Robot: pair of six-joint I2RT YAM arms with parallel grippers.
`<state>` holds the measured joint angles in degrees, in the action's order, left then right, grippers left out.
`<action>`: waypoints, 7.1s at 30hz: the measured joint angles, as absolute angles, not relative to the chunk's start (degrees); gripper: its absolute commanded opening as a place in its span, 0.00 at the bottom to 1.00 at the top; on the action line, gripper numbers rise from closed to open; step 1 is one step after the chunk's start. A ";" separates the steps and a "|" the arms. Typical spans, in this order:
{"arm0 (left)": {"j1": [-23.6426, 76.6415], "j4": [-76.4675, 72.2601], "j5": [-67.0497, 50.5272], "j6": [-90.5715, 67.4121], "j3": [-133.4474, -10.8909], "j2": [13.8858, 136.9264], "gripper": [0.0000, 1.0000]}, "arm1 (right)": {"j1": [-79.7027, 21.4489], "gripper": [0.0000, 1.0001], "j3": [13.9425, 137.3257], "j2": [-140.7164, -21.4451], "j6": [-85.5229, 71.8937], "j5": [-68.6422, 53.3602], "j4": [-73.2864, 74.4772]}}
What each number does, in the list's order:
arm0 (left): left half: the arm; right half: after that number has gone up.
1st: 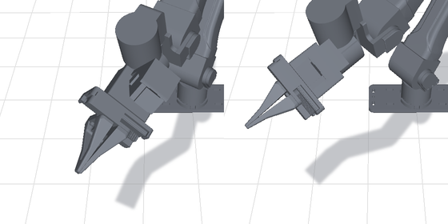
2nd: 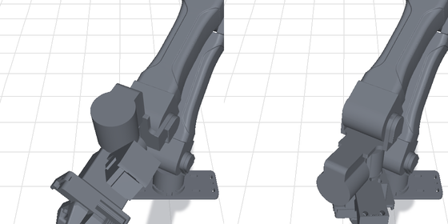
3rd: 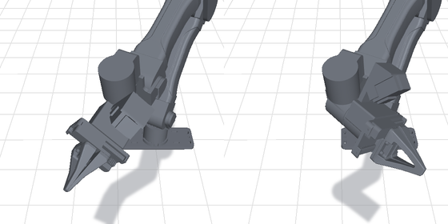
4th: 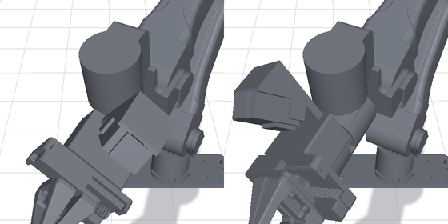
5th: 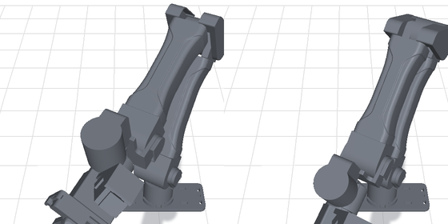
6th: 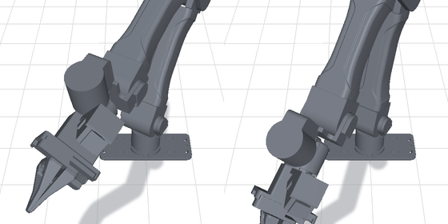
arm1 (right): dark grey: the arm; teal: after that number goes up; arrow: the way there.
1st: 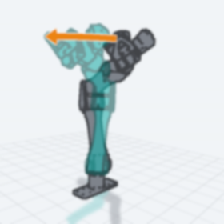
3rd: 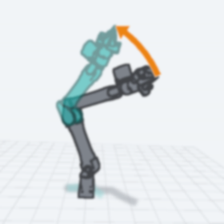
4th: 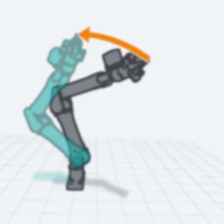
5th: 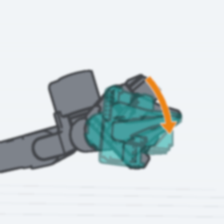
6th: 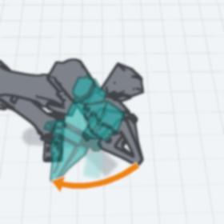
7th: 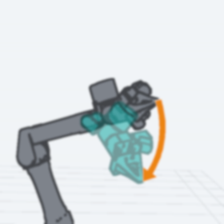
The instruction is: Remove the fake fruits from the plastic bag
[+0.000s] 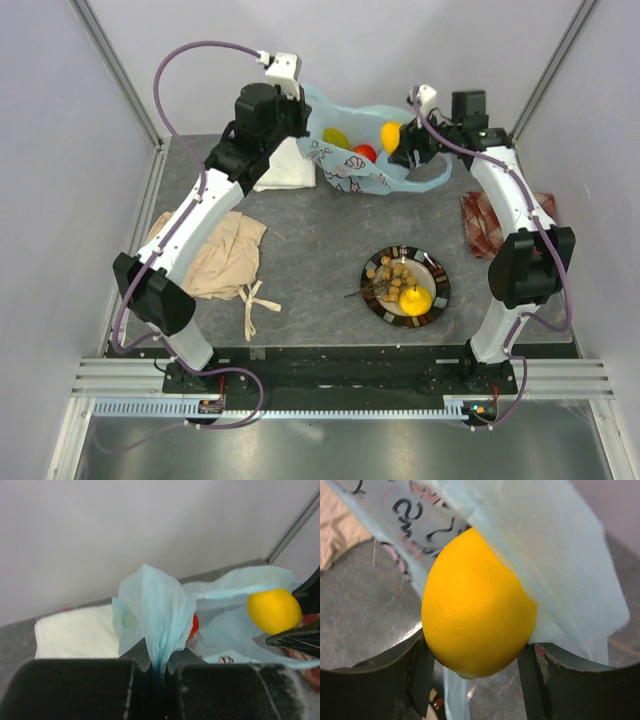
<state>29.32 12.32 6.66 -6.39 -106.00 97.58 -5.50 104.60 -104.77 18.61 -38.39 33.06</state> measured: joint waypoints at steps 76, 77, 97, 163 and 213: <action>29.32 19.81 -7.62 -19.05 -88.90 101.75 0.04 | -16.23 0.88 98.30 -122.93 33.10 -27.55 40.14; 29.32 19.81 -7.60 -19.03 -88.90 101.75 0.04 | -16.43 0.84 98.30 -123.35 32.58 -26.87 39.66; 29.34 19.62 -7.44 -19.03 -89.32 101.86 0.04 | -17.02 0.44 97.10 -104.27 25.39 -30.48 41.47; 28.97 19.66 -13.13 -14.74 -88.18 101.43 0.02 | -7.03 0.92 79.33 -94.85 32.42 -28.93 48.80; 28.97 20.71 -11.33 -12.27 -91.44 101.45 0.02 | -20.38 0.70 106.72 -133.16 8.93 -22.20 14.48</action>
<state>28.97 20.71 -11.33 -12.27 -91.44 101.45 -20.38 106.72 -133.16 8.93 -22.20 14.48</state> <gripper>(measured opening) 0.023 0.792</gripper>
